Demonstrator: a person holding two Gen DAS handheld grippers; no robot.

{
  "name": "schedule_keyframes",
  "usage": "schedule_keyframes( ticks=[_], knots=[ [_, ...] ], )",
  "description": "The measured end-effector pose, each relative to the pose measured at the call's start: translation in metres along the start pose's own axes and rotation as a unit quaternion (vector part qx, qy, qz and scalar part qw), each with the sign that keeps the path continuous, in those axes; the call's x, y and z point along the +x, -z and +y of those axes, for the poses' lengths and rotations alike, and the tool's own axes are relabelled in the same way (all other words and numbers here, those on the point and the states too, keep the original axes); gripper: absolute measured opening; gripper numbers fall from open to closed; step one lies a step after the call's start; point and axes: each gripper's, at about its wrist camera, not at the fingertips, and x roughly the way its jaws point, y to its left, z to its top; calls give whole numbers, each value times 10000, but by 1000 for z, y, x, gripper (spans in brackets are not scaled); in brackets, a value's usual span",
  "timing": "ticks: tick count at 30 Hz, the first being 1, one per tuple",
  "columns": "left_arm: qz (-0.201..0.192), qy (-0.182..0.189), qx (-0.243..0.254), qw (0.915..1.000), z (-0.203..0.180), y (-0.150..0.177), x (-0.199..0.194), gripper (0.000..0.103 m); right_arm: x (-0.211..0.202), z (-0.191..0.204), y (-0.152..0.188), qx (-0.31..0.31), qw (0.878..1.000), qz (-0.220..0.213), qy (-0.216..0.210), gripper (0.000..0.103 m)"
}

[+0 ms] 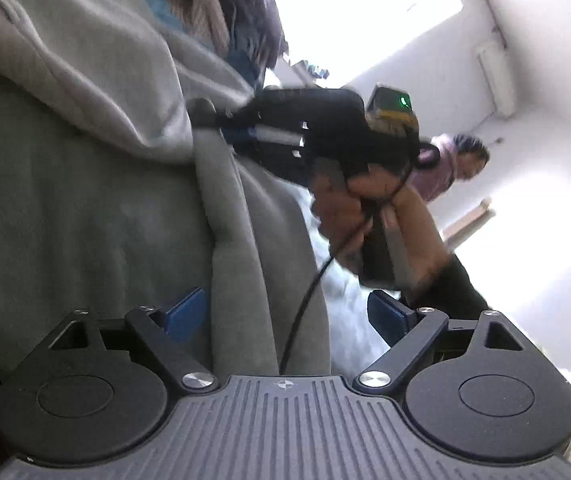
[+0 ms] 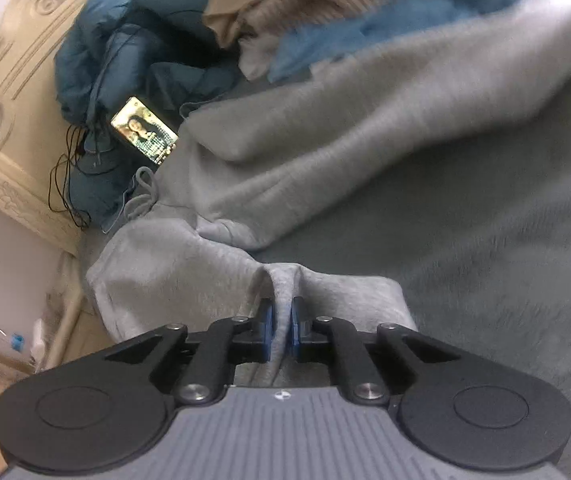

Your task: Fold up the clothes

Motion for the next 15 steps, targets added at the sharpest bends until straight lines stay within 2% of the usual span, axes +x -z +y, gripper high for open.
schedule_keyframes(
  ticks=[1,2,3,4,8,13,15],
  knots=[
    [53,-66,60,9999,-2,1,2,89,-6,-5,0,150,9997,-24,-192,35],
    [102,-133,119,9998,-2,2,5,89,-16,-9,-1,278,9988,-72,-402,46],
    [151,-199,177,9995,-2,1,8,89,-29,-12,0,362,9977,-159,-550,63],
    [198,-255,219,9992,-2,2,11,89,-44,-15,1,374,9969,-287,-628,69],
    [376,-476,355,9975,-6,4,16,89,-123,-28,26,308,9926,-883,-776,76],
    [510,-728,319,9955,-11,8,22,86,-209,-68,102,692,9796,-1443,-1215,80],
    [528,-835,254,9948,-13,7,22,71,-232,-88,143,956,9760,-1593,-1135,81]
  ],
)
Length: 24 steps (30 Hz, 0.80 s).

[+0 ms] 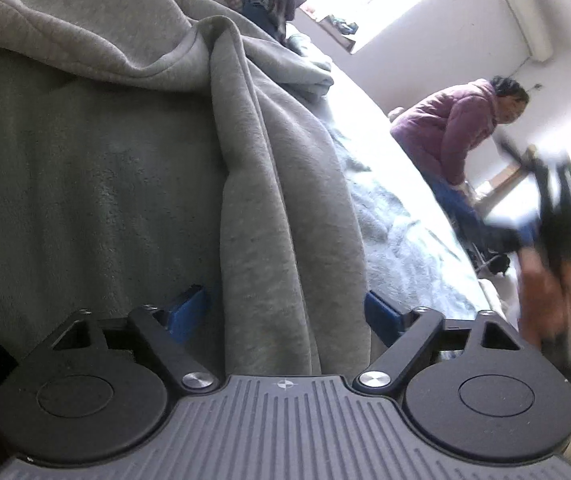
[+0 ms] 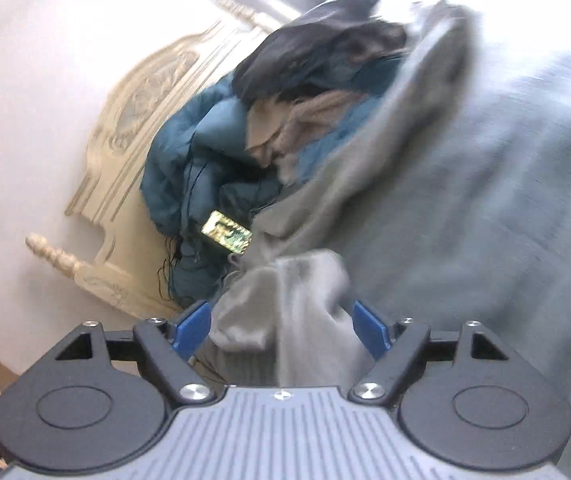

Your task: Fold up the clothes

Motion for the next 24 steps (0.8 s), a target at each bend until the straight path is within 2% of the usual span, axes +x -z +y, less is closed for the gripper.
schedule_keyframes(
  ticks=[1,2,4,6,9,11,15,19,22,24],
  knots=[
    [44,-32,-59,10000,-2,0,-1,65,-16,-10,13,133,9998,-67,95,81],
    [99,-58,-126,9999,-4,1,-2,50,-31,-20,26,265,9994,-127,195,81],
    [235,-93,-322,9992,-5,-1,-2,36,-57,-37,52,503,9977,-236,399,83],
    [272,-76,-421,9987,-8,2,-11,16,-72,-48,78,697,9959,-339,470,83],
    [339,167,-786,9962,-9,-8,-1,13,-83,-54,109,788,9953,-379,425,83],
    [364,365,-1058,9931,-11,-12,3,11,-85,-49,120,602,9969,-343,379,83],
    [345,697,-1421,9868,-20,-22,8,11,-79,-24,132,-98,9997,-60,214,83],
    [303,742,-1559,9845,-29,-26,18,11,-48,5,146,-810,9959,372,123,84],
    [304,760,-1620,9834,-26,-23,18,11,-13,17,157,-1161,9896,751,393,84],
    [305,793,-1698,9818,-24,-21,16,11,11,21,164,-1368,9832,934,759,83]
  ],
)
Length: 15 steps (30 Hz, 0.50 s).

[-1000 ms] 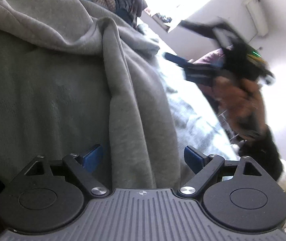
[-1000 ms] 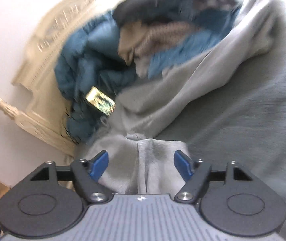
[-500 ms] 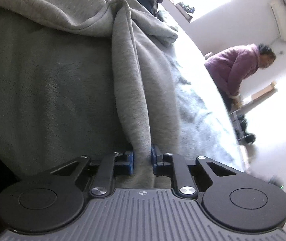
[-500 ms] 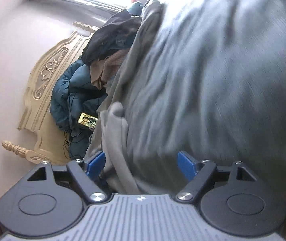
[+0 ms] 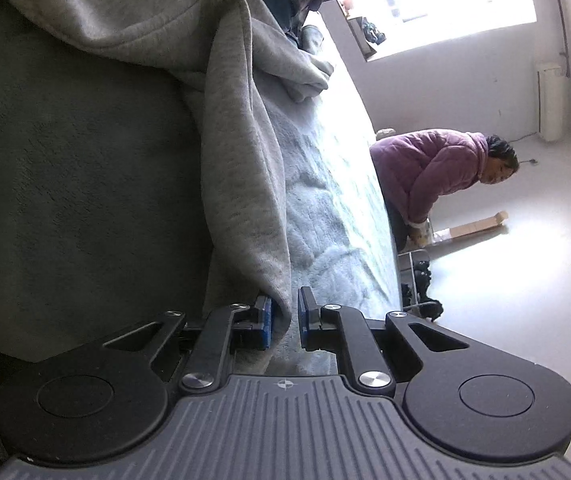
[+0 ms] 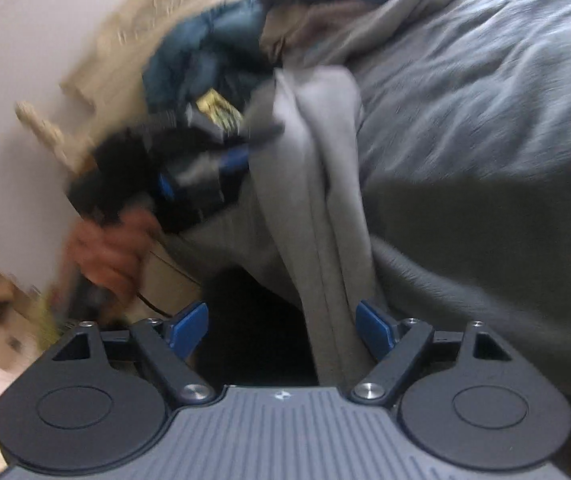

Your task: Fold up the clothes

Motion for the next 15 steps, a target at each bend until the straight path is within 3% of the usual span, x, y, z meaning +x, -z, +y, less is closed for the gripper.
schedule_keyframes(
  ticks=[2,4,5,7,9,11,15],
  knots=[
    [-8,42,-50,10000,2,0,-2,11,22,5,1,-158,9987,221,429,80],
    [-25,93,-89,9999,8,4,-9,11,41,4,2,-155,9965,405,717,63],
    [-29,127,-113,9999,10,4,-9,11,50,1,2,-48,9956,490,801,61],
    [-54,198,-172,9996,13,4,-10,11,63,-5,4,119,9939,575,938,46],
    [-86,254,-232,9994,17,5,-11,11,66,-9,9,252,9929,611,994,12],
    [-122,317,-260,9991,20,5,-15,11,52,-8,9,338,9951,509,773,6],
    [-238,534,-164,9982,19,-1,-23,11,8,-1,-5,570,9980,171,234,6]
  ],
)
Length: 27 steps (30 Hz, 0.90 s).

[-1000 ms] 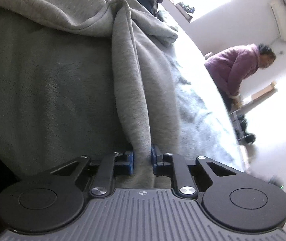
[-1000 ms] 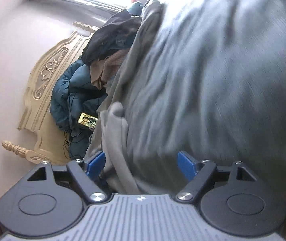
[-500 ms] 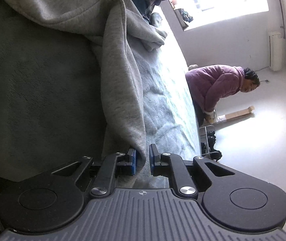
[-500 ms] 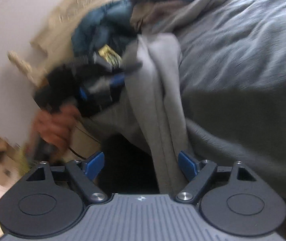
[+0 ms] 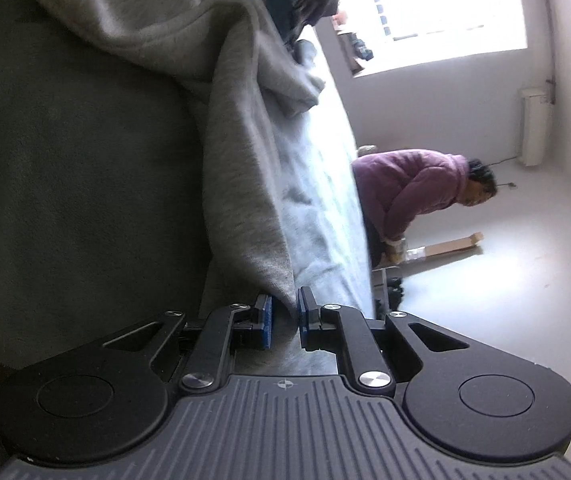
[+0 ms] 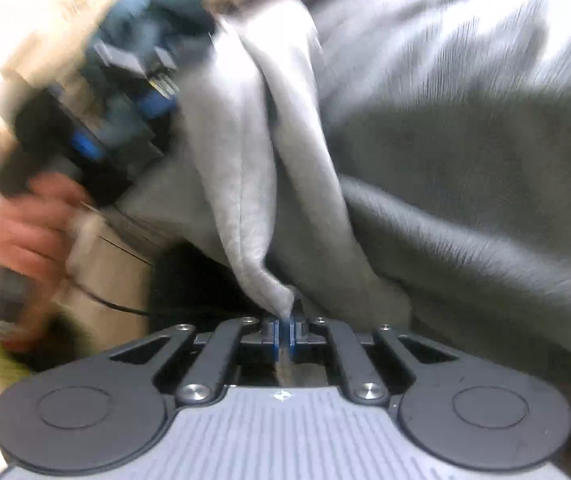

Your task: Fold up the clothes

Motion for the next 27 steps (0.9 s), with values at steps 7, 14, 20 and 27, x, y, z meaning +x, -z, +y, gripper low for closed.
schedule_keyframes(
  ticks=[7,14,20,27],
  knots=[
    [-83,523,194,9984,-14,-13,4,11,-100,44,-66,-1326,9769,-1307,1046,5],
    [-142,597,811,9948,-35,-4,10,32,-133,86,-130,-2841,8970,-2172,2597,5],
    [-16,152,708,9974,-14,-2,22,34,-125,90,-196,-3515,8289,-2399,3630,5],
    [-286,-136,604,9977,-5,-20,39,34,-117,101,-266,-4059,7716,-2901,3945,5]
  ],
)
